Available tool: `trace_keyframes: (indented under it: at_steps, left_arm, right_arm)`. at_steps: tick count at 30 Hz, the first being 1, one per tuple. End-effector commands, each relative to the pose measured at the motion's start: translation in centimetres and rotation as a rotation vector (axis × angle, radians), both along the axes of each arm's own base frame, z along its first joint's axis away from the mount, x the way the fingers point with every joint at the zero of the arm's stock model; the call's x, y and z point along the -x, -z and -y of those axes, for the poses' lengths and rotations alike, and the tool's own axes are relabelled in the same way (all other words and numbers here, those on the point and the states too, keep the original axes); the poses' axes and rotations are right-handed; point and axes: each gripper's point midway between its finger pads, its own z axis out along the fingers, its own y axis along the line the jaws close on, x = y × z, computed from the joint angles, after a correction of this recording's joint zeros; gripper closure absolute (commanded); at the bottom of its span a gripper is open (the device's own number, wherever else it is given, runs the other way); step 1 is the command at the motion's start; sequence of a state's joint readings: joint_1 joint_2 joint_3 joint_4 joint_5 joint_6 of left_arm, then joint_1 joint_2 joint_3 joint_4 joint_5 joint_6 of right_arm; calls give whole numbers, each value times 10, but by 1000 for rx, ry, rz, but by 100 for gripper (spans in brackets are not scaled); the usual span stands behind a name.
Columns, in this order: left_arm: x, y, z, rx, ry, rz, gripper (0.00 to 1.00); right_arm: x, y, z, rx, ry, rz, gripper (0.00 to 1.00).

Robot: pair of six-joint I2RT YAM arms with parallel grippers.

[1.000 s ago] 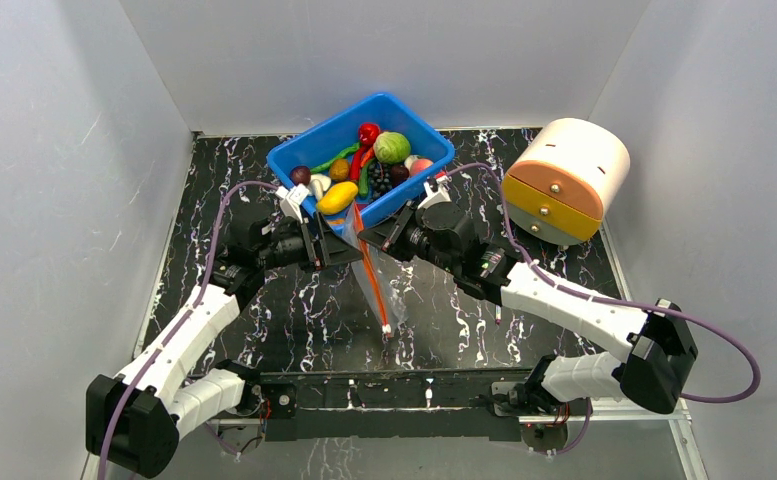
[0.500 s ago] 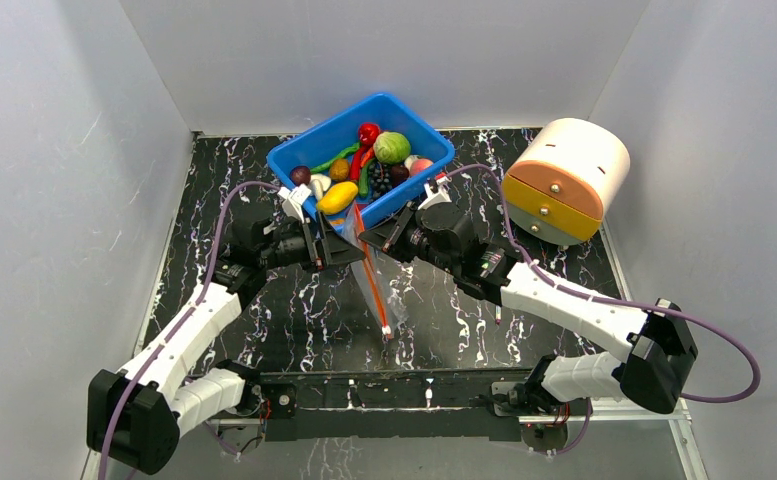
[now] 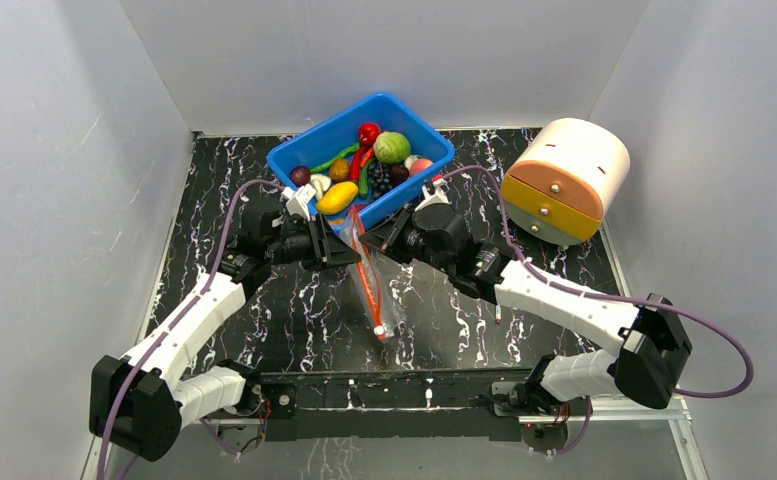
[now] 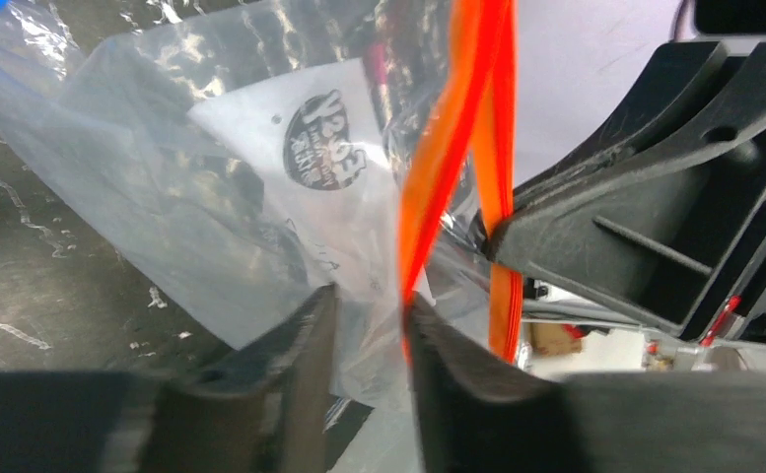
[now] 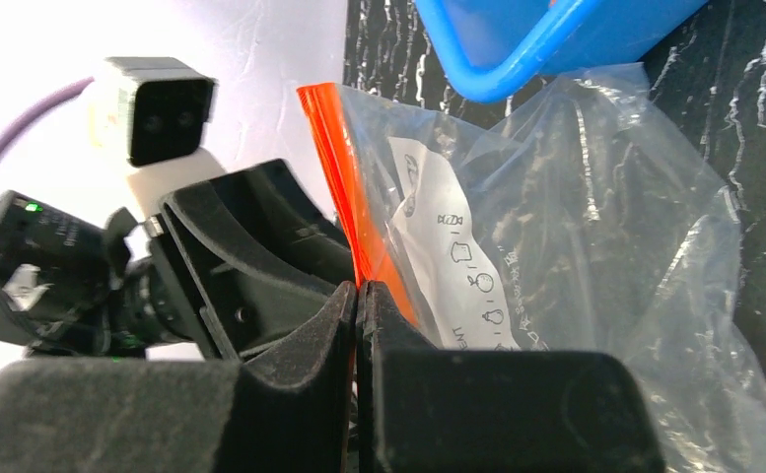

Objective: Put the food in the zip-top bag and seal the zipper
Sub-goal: Open the zipper of the food storage bag.

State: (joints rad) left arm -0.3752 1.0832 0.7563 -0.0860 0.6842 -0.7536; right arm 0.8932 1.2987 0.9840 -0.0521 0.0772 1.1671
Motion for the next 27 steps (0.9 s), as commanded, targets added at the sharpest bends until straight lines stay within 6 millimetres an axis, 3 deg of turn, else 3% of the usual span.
trace_keyframes:
  at_steps: [1,4,10,13,16,22,27]
  left_arm:
    - [-3,-7,-5,-64,-15,17,82]
    - [-2,-14,-6,-63,-17,30,100]
    - [2,-34,-5,-21,-15,70,100]
    - [4,-42,-2,20,-12,77,100]
    - [3,-47,1,43,-9,77,100]
    - [2,-47,3,56,-9,66,100]
    - [1,-46,2,56,-20,65,100]
  right_arm:
    - [-8,-19,1,41,15,70,100]
    - [-11,-10,14,137,43,85,100]
    - [-10,-4,53,336,105,109,99]
    - [4,-13,45,291,27,98,81]
    - [15,-9,33,264,-45,59,64]
    - [19,6,22,271,-93,30,61]
    - [23,-6,15,224,-123,47,60]
